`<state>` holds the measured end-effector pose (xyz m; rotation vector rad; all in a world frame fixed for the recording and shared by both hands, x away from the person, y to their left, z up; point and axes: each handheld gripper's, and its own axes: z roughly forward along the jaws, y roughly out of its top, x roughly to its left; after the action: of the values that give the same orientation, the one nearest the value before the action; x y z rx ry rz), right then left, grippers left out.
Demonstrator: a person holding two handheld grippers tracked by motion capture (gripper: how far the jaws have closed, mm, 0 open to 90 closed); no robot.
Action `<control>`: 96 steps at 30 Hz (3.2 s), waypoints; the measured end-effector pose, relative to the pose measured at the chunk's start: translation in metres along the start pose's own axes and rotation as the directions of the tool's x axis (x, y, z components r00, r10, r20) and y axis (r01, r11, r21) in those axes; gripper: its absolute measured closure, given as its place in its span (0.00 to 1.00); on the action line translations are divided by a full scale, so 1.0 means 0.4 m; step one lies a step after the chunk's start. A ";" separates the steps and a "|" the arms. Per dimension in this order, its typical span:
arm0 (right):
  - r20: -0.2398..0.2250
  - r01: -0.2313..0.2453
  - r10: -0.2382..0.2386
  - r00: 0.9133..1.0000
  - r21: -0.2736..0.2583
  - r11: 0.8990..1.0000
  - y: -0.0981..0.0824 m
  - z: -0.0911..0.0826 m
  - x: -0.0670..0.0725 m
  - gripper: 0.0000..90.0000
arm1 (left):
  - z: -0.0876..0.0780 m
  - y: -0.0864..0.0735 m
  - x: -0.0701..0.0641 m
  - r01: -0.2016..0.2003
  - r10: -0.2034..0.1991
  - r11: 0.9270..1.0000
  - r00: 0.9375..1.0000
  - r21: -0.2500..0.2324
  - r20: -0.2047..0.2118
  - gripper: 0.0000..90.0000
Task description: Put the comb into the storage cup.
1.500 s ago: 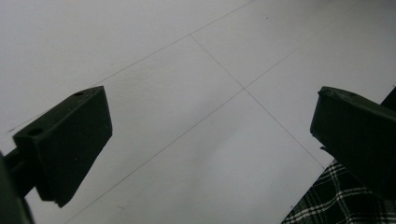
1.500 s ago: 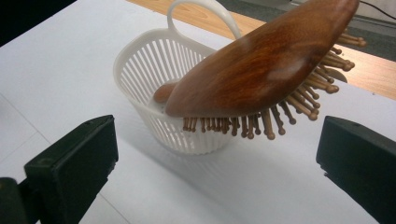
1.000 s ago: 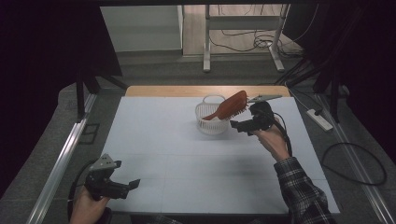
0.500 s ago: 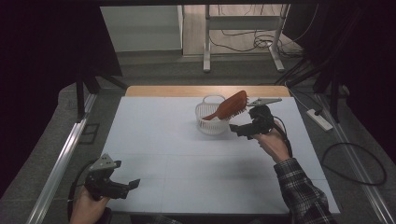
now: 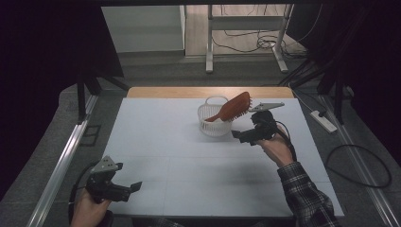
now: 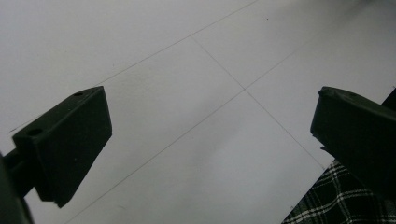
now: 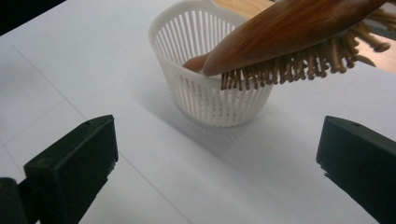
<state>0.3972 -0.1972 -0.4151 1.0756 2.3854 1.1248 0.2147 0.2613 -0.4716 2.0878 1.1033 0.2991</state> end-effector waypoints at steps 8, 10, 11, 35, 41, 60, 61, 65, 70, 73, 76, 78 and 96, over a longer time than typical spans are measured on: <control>-0.026 0.005 -0.005 1.000 -0.008 1.000 -0.011 -0.010 0.016 0.00 | 0.000 0.000 0.000 0.000 0.000 1.000 1.000 0.000 0.000 0.00; -0.027 0.011 -0.011 1.000 -0.009 1.000 -0.014 -0.012 0.021 0.00 | 0.000 -0.001 0.000 0.002 -0.002 1.000 1.000 -0.001 0.000 0.00; -0.029 0.012 -0.012 1.000 -0.008 1.000 -0.016 -0.014 0.023 0.00 | 0.000 -0.001 0.000 0.002 -0.002 1.000 1.000 -0.001 0.000 0.00; -0.053 0.011 -0.010 0.999 0.016 1.000 -0.068 -0.055 0.036 0.00 | -0.001 0.000 0.001 0.004 -0.004 1.000 1.000 0.001 -0.001 0.00; -0.049 0.006 -0.005 0.999 0.023 1.000 -0.089 -0.073 0.035 0.00 | 0.000 0.000 0.001 0.005 -0.005 1.000 1.000 0.003 -0.002 0.00; -0.072 -0.014 0.018 0.997 0.050 0.999 -0.156 -0.119 0.020 0.00 | 0.001 0.001 0.000 0.002 -0.002 1.000 1.000 0.009 -0.006 0.00; -0.072 -0.014 0.018 0.997 0.050 0.999 -0.156 -0.119 0.020 0.00 | 0.001 0.001 0.000 0.002 -0.002 1.000 1.000 0.009 -0.006 0.00; -0.060 -0.019 0.023 0.998 0.059 0.998 -0.170 -0.129 0.018 0.00 | 0.001 0.001 0.000 0.004 -0.004 1.000 1.000 0.008 -0.007 0.00; -0.035 -0.031 0.033 0.999 0.067 0.997 -0.191 -0.142 0.015 0.00 | 0.001 0.001 0.000 0.005 -0.005 1.000 1.000 0.007 -0.009 0.00; -0.031 -0.063 0.065 0.997 0.062 0.996 -0.209 -0.154 0.014 0.00 | 0.001 0.001 0.000 0.005 -0.005 1.000 1.000 0.008 -0.008 0.00; -0.014 -0.068 0.069 0.998 0.063 0.996 -0.218 -0.160 0.015 0.00 | 0.001 0.001 0.000 0.004 -0.004 1.000 1.000 0.009 -0.009 0.00; 0.001 -0.071 0.071 0.997 0.067 0.995 -0.226 -0.167 0.016 0.00 | 0.001 0.001 0.000 0.004 -0.004 1.000 1.000 0.009 -0.009 0.00; 0.054 -0.061 0.056 0.997 0.100 0.993 -0.295 -0.224 0.022 0.00 | 0.002 0.001 0.000 0.006 -0.006 1.000 1.000 0.010 -0.012 0.00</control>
<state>0.2838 -0.2882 -0.4454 1.2001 2.4085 0.9919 0.2153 0.2607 -0.4718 2.0940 1.1198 0.3035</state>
